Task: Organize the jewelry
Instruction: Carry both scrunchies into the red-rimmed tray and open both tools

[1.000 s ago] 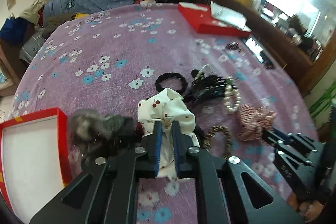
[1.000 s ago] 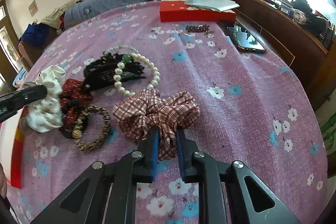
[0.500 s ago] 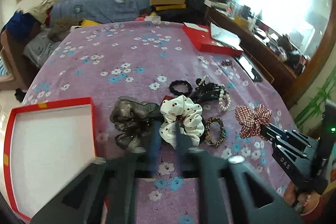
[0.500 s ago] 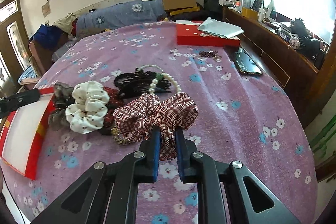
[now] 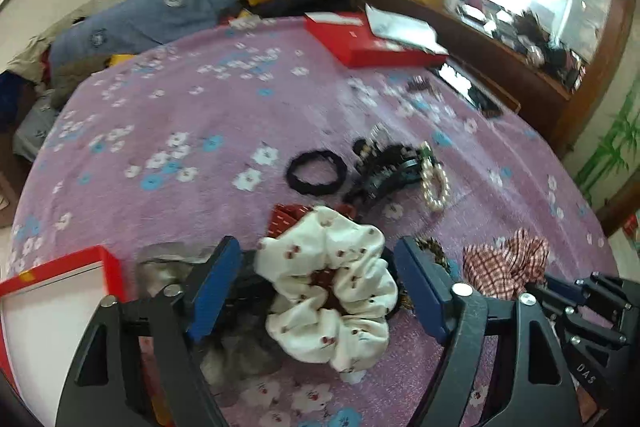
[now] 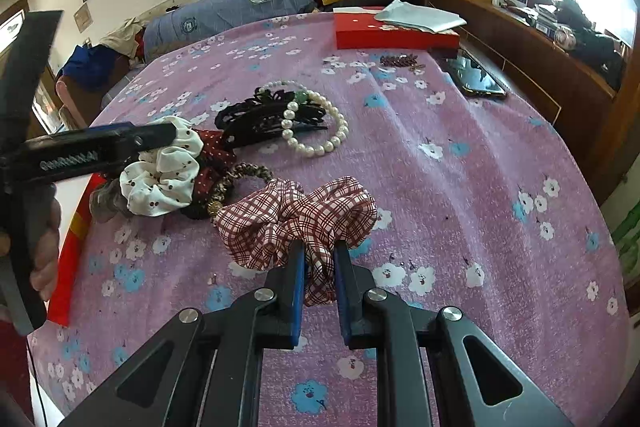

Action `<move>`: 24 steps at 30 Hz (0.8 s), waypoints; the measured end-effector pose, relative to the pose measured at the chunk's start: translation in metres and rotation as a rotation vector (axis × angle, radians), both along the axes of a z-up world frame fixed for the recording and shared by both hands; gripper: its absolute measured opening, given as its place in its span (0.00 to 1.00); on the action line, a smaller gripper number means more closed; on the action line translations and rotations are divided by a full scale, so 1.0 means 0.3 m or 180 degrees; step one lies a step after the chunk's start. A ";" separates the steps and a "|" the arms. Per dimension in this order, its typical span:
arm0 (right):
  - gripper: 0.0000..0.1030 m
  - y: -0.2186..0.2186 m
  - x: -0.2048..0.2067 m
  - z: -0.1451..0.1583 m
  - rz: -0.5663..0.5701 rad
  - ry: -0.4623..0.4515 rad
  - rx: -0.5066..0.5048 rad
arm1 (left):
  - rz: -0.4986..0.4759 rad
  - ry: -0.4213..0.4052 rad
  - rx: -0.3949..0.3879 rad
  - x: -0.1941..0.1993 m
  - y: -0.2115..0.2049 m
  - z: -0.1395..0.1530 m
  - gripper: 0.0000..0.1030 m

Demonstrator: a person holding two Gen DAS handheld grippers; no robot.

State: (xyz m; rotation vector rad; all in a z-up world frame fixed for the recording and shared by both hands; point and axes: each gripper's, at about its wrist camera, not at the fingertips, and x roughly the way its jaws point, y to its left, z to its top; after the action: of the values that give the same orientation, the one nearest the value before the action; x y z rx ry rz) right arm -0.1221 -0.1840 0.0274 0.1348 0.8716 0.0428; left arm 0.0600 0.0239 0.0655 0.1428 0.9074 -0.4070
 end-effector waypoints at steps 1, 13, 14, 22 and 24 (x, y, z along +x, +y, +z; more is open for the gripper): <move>0.14 -0.005 -0.002 -0.001 -0.0006 0.0001 0.0012 | -0.0032 0.0084 0.0031 0.002 -0.014 -0.014 0.24; 0.14 0.017 -0.029 0.051 0.0091 -0.0128 0.0042 | 0.0043 -0.0131 -0.0347 -0.197 0.053 0.163 0.02; 0.14 0.024 -0.031 0.056 0.0109 -0.0140 0.0043 | 0.0074 -0.0181 -0.0375 -0.222 0.082 0.192 0.02; 0.15 0.205 -0.014 0.139 0.0531 -0.0221 0.0050 | 0.0475 -0.0336 -0.0587 -0.303 0.375 0.320 0.02; 0.15 0.269 0.002 0.155 0.0682 -0.0217 0.0074 | 0.0667 -0.0390 -0.0517 -0.304 0.473 0.329 0.02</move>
State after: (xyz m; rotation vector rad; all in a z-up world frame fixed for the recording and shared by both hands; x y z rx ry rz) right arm -0.1214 -0.1033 0.0738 0.0609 0.8147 0.2565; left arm -0.0312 0.1658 0.1642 -0.0753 0.7566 -0.2724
